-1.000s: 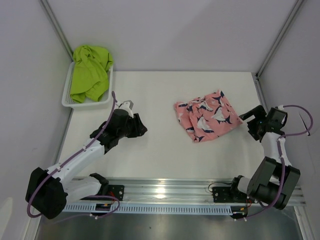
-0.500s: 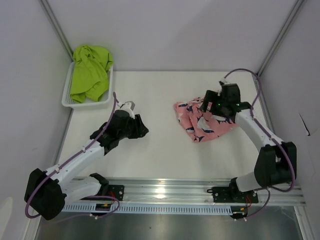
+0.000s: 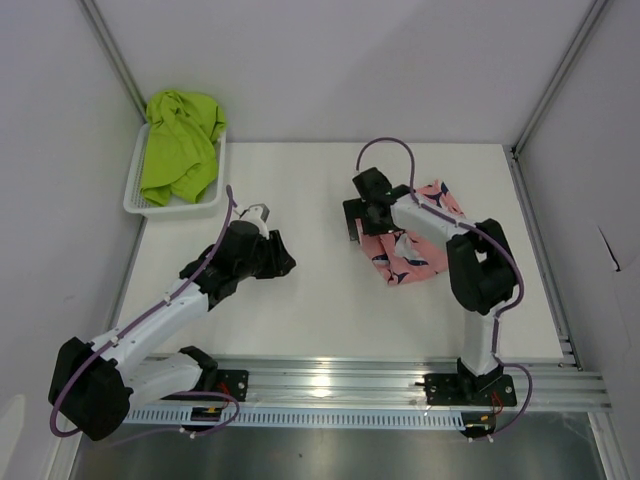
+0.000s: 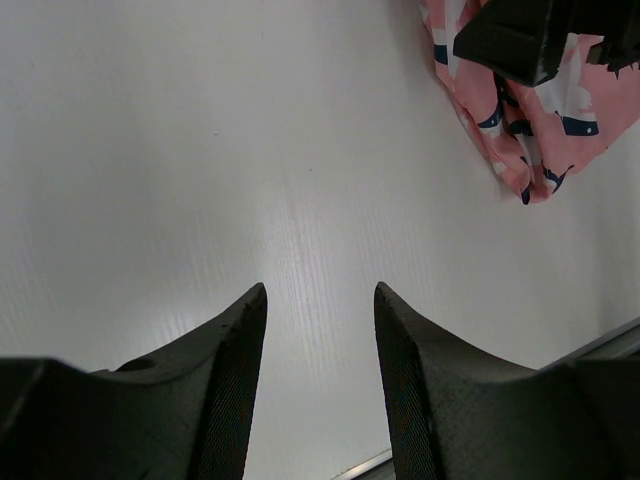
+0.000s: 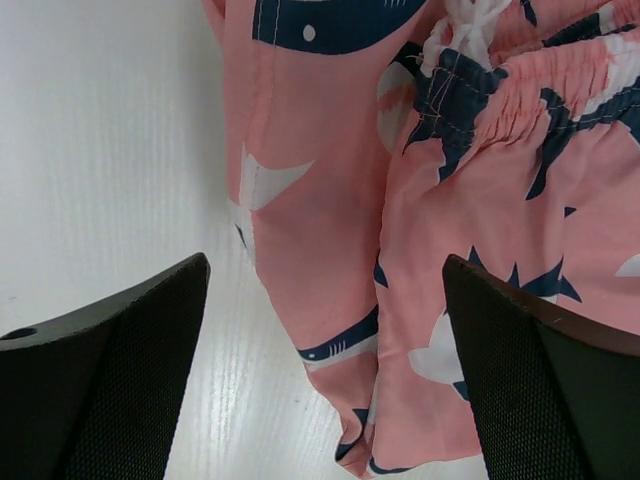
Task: Fold and stack the shorts
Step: Neatly place the folded shorts to the corner
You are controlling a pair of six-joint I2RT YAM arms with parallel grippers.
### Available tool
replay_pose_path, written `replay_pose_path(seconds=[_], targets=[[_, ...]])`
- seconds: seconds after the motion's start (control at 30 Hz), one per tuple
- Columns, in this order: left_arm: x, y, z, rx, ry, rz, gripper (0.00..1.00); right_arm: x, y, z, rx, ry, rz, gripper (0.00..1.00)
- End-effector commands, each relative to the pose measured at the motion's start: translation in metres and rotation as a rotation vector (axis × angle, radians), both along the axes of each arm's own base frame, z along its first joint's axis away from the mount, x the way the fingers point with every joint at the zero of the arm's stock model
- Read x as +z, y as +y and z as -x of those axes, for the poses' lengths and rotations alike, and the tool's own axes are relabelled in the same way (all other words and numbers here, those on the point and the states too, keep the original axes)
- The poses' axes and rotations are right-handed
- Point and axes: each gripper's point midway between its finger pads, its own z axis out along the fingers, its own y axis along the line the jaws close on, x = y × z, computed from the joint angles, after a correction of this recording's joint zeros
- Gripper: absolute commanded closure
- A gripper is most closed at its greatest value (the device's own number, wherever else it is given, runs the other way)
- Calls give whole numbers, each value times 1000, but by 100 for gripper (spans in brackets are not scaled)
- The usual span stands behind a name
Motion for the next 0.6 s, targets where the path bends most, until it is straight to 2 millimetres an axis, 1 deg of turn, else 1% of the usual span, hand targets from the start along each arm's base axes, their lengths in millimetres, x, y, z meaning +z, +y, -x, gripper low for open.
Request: replay_pose_path(seconds=[0.0, 0.07, 0.13, 0.17, 0.23, 0.27, 0.3, 0.33, 0.37, 0.4, 0.43, 0.47, 0.5, 0.53, 0.57], targets=[[10, 0, -2, 1, -38, 5, 50, -1, -14, -7, -7, -26, 181, 0], [9, 0, -3, 1, -38, 5, 50, -9, -17, -8, -15, -16, 242, 0], [8, -1, -3, 3, -36, 7, 50, -16, -25, -8, -31, -6, 296, 1], [7, -1, -2, 1, -33, 8, 50, -17, -24, -9, -24, -6, 304, 2], [7, -2, -3, 2, -33, 10, 50, -20, -24, -8, -13, -3, 321, 7], [7, -1, -3, 3, -33, 9, 50, -25, -24, -7, -6, 6, 339, 10], [6, -1, -3, 2, -30, 9, 50, -26, -25, -6, -2, 2, 369, 16], [6, -2, -3, 2, -31, 9, 50, -29, -27, -4, -1, 11, 394, 18], [6, -1, -3, 3, -32, 9, 50, -36, -30, -3, 1, 25, 423, 21], [6, -1, -3, 2, -30, 9, 50, -36, -32, -5, -10, 18, 449, 28], [6, -1, -3, 3, -31, 10, 50, -38, -36, -2, -14, 31, 473, 31], [6, -1, -3, 2, -31, 9, 50, -42, -38, -1, -21, 39, 491, 36], [7, -1, -3, 2, -34, 11, 50, -41, -43, -2, -45, 32, 513, 51], [7, -1, -2, 3, -33, 12, 50, -42, -46, 1, -53, 38, 528, 59], [6, -1, -2, 3, -32, 11, 50, -39, -50, 2, -68, 31, 546, 72]])
